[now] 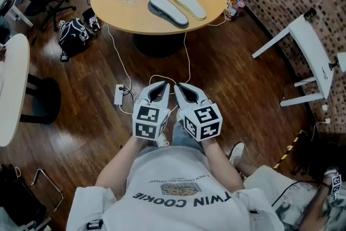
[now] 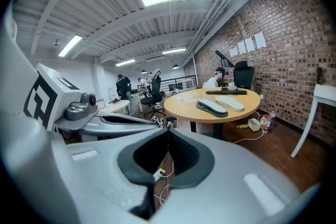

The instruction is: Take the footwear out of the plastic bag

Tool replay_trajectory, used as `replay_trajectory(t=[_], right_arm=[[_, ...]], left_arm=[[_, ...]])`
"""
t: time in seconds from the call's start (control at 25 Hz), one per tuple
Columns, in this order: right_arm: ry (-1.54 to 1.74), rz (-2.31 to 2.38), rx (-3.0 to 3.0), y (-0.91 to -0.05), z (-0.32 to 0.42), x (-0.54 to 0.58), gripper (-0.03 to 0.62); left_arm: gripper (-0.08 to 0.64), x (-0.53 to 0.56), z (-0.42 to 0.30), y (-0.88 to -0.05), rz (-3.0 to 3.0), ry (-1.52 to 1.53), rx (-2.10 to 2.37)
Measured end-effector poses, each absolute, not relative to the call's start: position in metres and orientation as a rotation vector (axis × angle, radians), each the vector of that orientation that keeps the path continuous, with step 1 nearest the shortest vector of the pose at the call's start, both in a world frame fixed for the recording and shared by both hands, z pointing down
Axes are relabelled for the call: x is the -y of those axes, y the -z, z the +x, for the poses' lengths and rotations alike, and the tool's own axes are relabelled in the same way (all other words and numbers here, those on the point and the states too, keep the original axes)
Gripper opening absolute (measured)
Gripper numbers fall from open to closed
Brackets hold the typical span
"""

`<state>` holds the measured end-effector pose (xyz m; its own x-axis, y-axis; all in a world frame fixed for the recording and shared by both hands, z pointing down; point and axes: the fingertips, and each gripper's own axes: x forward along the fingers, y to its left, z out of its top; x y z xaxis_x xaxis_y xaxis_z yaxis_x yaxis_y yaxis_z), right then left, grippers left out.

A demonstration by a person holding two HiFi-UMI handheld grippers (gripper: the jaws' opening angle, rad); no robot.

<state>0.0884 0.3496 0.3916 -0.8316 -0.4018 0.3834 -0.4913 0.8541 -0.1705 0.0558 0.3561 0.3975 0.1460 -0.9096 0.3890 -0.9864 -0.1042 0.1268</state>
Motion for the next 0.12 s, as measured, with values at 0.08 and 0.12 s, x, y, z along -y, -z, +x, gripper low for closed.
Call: replay_trajectory(t=[0.08, 0.12], right_arm=[[-0.379, 0.668, 2.696, -0.3890, 0.0914, -0.3510, 0.003], [-0.381, 0.668, 2.698, -0.3877, 0.0929, -0.3516, 0.003]], left_arm=[[0.003, -0.3579, 0.0580, -0.3945, 2.079, -0.302, 1.825], [0.003, -0.3586, 0.0590, -0.3928, 2.080, -0.301, 1.827]])
